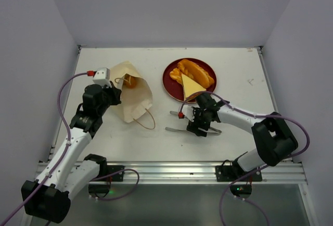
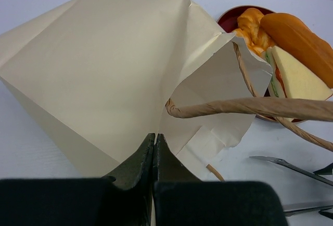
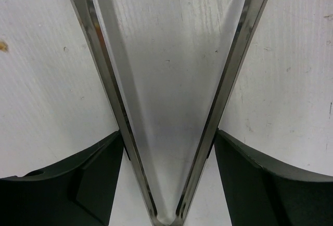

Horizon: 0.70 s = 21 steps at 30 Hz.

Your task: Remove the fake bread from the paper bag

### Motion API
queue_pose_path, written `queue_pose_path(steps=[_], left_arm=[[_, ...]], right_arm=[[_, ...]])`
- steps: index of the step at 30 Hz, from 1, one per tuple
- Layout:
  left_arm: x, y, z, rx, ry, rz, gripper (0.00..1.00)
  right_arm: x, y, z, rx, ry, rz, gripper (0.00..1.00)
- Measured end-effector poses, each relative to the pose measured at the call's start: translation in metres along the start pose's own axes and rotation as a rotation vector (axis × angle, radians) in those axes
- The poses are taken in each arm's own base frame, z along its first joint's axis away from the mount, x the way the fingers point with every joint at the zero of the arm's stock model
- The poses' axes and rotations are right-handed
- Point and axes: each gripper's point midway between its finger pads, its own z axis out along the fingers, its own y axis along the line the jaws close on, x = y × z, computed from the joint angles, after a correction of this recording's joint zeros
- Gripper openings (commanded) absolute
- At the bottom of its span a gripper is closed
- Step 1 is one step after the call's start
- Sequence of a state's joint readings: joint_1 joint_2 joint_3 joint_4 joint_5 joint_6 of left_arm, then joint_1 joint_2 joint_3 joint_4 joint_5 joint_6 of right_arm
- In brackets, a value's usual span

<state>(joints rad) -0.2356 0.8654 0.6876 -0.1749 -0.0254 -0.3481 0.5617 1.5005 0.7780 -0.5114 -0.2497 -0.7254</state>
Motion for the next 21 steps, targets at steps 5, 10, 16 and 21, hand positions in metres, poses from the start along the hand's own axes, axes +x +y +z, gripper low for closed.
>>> queue_pose_path(steps=[5,10,16,21], left_arm=[[0.0016,-0.0005,0.0002,0.004,0.004,0.000,0.00],[0.0039,-0.0008,-0.0001,0.009,0.008,0.000,0.00],[0.0043,-0.0011,-0.0006,0.011,0.008,0.000,0.00],[0.0041,-0.0012,-0.0008,0.012,0.007,0.000,0.00]], right_arm=[[0.0005,-0.0007,0.0005,0.008,-0.004,-0.004,0.74],[0.0005,-0.0005,0.0004,0.016,-0.016,-0.022,0.73],[-0.0018,0.0011,-0.0004,0.037,-0.012,-0.074,0.74],[-0.0034,0.0009,0.0001,0.039,0.013,-0.119,0.74]])
